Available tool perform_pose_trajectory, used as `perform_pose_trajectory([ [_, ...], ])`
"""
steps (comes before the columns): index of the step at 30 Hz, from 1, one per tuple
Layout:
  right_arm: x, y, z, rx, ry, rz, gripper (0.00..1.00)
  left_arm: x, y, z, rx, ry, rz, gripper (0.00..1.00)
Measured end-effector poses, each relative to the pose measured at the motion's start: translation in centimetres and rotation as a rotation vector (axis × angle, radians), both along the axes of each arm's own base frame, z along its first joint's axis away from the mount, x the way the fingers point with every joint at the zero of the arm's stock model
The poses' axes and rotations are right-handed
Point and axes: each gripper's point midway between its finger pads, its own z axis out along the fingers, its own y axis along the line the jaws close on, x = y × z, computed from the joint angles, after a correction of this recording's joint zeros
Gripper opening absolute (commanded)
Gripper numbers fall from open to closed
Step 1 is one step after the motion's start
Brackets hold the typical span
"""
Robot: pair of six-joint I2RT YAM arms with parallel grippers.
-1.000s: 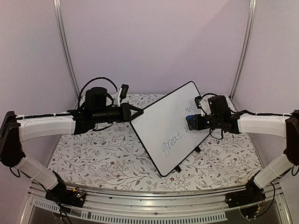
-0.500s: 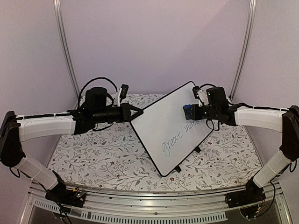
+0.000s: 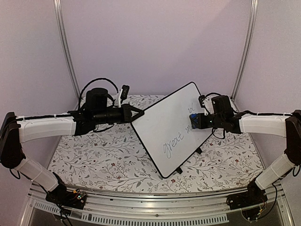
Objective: Erase the whiteboard
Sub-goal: Erase the whiteboard at the center of the board.
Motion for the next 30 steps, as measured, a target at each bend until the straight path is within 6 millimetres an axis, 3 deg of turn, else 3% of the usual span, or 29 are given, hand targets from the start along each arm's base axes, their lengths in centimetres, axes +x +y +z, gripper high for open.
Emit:
perform_pose_trajectory([
  [4,0.4,0.2,0.6,0.001,-0.004,-0.001,0.15,0.0,0.0,0.0,-0.001,-0.001,-0.002,0.0],
  [12,3.1,1.4,3.8,0.022,-0.067,-0.009,0.15,-0.1,0.0,0.0,-0.002,-0.001,-0.005,0.0],
  [17,3.1,1.4,3.6,0.023,-0.069,-0.009,0.15,-0.1,0.0,0.0,-0.002,-0.001,-0.005,0.0],
  [27,0.3,-0.5,-0.2,-0.004,-0.007,-0.033,0.14,0.0,0.0,0.0,-0.002,0.002,-0.001,0.0],
  [30,0.2,-0.6,-0.3,-0.002,-0.004,-0.037,0.15,0.0,0.0,0.0,-0.002,0.002,-0.001,0.0],
])
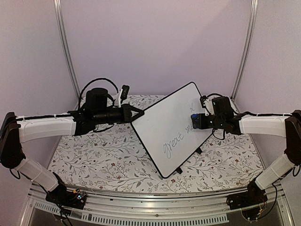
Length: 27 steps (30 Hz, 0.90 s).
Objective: Erase the whiteboard
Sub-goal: Erase the whiteboard at the center of the board.
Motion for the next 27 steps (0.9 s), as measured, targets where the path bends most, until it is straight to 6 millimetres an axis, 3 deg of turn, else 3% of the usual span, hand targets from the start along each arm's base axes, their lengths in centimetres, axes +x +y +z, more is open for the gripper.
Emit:
perform_pose_trajectory([
  [5,0.3,0.1,0.3,-0.001,0.001,-0.004,0.15,0.0,0.0,0.0,0.0,0.0,0.0,0.0],
  [14,3.5,0.7,3.5,0.022,-0.056,-0.023,0.15,0.0,0.0,0.0,0.0,0.0,-0.002,0.0],
  [19,3.4,0.7,3.2,0.022,-0.057,-0.024,0.15,0.0,0.0,0.0,0.0,0.0,-0.001,0.0],
  [27,1.4,-0.7,0.6,0.0,-0.013,-0.035,0.14,0.0,0.0,0.0,0.0,0.0,0.0,0.0],
])
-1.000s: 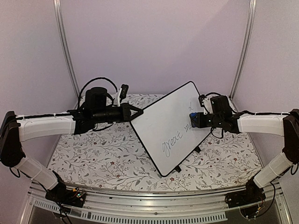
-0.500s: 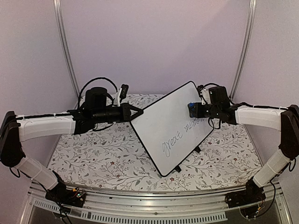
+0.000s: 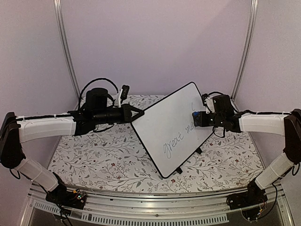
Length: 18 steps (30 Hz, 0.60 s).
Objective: Erase the whiteboard
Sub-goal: Erase the whiteboard at the center of the board.
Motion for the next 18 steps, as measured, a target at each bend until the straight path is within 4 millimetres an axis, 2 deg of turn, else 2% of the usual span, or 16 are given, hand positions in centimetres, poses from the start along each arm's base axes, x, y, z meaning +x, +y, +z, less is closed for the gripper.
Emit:
perform_pose_trajectory([
  [9,0.0,-0.1,-0.1,-0.002,0.011,-0.004,0.15,0.0,0.0,0.0,0.0,0.0,0.001,0.0],
  [18,3.5,1.2,3.8,0.018,-0.054,-0.009,0.15,0.0,0.0,0.0,-0.003,0.004,0.002,0.0],
])
